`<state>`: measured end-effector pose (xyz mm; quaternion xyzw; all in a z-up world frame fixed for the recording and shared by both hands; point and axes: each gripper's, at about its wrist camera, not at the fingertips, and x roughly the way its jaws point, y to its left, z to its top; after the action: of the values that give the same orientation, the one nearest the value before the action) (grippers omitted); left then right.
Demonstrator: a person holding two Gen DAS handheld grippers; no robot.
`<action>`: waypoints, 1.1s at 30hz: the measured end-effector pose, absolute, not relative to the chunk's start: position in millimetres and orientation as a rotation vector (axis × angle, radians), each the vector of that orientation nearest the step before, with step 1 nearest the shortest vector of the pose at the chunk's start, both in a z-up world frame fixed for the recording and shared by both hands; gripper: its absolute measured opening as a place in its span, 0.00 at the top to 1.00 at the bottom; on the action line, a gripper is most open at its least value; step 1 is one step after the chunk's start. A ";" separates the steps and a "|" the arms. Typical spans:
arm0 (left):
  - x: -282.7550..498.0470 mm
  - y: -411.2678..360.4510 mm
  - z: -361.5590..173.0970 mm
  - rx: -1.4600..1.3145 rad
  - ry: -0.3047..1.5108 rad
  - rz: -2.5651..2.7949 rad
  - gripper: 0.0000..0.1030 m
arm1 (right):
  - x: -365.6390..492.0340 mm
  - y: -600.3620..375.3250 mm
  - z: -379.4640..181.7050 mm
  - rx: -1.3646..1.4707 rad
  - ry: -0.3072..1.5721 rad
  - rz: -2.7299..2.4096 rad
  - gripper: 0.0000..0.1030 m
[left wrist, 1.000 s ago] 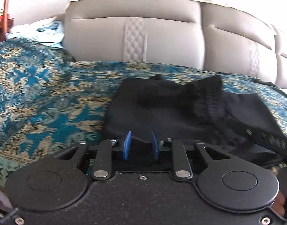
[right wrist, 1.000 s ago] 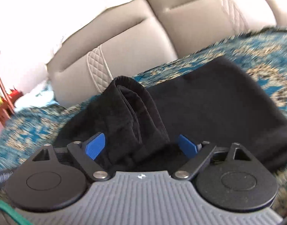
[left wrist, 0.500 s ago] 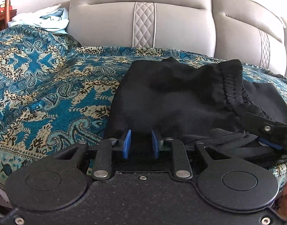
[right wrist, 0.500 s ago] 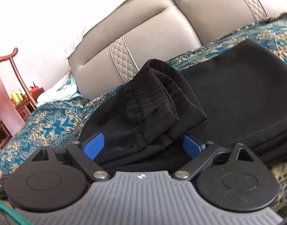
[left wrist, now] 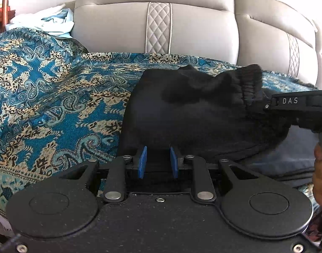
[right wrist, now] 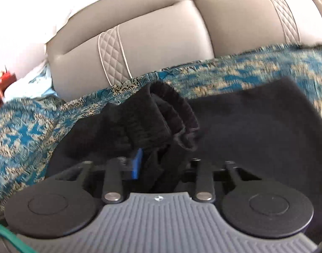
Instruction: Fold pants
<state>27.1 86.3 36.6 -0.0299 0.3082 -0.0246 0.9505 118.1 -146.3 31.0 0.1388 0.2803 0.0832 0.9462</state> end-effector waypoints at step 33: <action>103.9 16.4 78.2 0.102 0.489 -0.267 0.78 | 57.4 -297.1 4.5 0.514 0.477 0.024 0.71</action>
<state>103.9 16.4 78.2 0.0505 0.2411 -0.1316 0.9602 57.4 -297.1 4.5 0.2516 0.2335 0.0118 0.9392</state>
